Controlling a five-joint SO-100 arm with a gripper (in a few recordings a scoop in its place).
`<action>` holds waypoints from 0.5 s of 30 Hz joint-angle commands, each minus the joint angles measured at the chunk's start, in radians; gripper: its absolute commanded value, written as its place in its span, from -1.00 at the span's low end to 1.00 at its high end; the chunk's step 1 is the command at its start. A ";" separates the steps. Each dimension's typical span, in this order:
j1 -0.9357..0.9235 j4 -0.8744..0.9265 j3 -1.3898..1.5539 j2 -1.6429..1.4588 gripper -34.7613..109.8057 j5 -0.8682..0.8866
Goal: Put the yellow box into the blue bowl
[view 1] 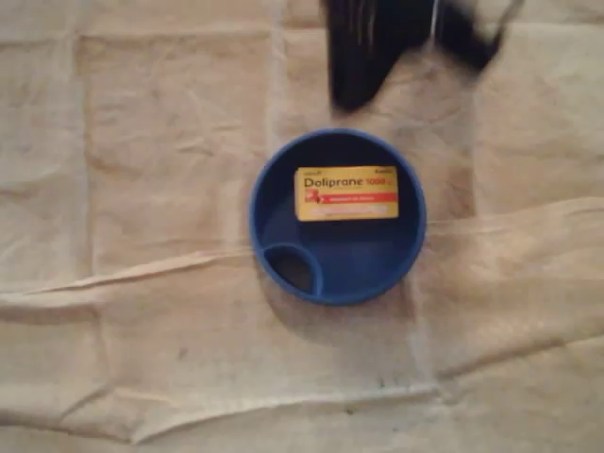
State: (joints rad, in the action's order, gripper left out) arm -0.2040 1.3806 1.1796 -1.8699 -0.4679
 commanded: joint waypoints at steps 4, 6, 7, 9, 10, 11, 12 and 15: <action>0.101 0.012 0.215 -0.433 -0.52 0.038; 0.124 0.014 0.291 -0.537 -0.52 0.038; 0.132 0.008 0.330 -0.586 -0.52 0.040; 0.141 0.005 0.399 -0.672 -0.52 0.040; 0.144 0.011 0.430 -0.712 -0.52 0.040; 0.147 0.014 0.460 -0.747 -0.52 0.040; 0.152 0.015 0.486 -0.782 -0.52 0.040; 0.166 0.015 0.555 -0.856 -0.52 0.041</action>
State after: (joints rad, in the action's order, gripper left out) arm -0.0460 1.3959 1.7027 -2.6553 -0.4403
